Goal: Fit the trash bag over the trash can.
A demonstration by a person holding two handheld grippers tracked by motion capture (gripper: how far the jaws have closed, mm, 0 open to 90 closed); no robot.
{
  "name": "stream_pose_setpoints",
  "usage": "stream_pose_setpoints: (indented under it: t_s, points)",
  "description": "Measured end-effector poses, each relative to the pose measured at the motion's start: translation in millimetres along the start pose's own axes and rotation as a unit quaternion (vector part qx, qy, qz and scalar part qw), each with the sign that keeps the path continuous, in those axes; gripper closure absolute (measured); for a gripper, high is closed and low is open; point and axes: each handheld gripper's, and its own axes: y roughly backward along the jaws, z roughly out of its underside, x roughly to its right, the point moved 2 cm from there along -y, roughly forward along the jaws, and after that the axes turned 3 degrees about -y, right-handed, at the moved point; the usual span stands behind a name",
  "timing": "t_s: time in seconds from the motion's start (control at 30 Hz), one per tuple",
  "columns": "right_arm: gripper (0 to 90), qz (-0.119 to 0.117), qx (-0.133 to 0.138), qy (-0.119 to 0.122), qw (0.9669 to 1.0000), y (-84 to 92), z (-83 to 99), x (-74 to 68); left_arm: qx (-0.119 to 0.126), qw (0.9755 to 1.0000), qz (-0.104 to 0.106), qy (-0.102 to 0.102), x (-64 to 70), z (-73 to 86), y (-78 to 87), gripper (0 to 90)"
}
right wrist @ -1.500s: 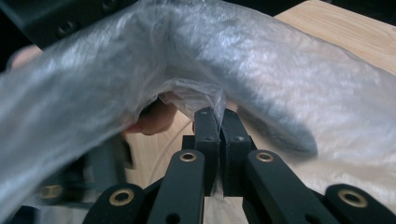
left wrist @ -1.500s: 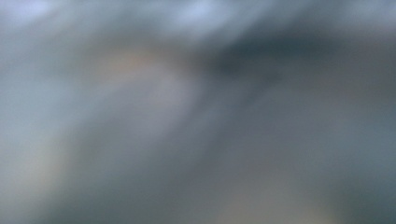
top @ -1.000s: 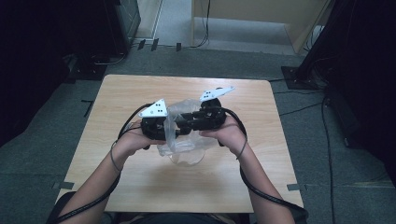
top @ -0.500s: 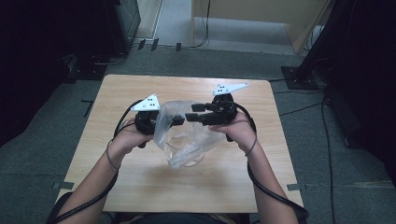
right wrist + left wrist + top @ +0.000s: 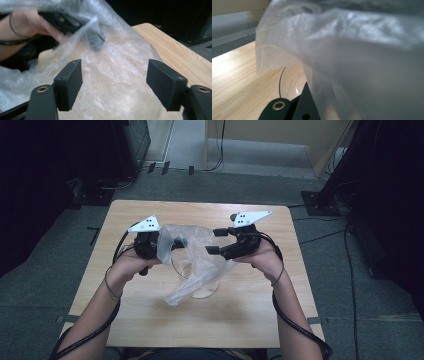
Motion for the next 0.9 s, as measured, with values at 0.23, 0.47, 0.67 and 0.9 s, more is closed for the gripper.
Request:
stream_pose_setpoints:
  t_s: [0.23,0.47,0.67,0.9]
  points:
    - [23.2,-0.002,-0.015,0.014,0.9998,-13.0,4.1,-1.8,0.013,0.9999,0.010,0.005,3.6,-3.2,-0.5,88.1]
    - [22.0,-0.012,-0.041,0.024,0.9988,-35.2,8.4,-10.9,0.028,0.9995,0.016,-0.001,12.2,-9.0,-2.9,88.6]
    - [24.1,-0.009,-0.052,0.044,0.9976,-46.7,7.0,-18.8,0.034,0.9991,0.023,-0.005,17.8,-11.7,-5.5,88.5]
    - [47.9,-0.007,-0.048,0.046,0.9977,-58.1,5.3,-25.6,0.033,0.9991,0.026,-0.008,21.7,-12.3,-8.5,88.5]
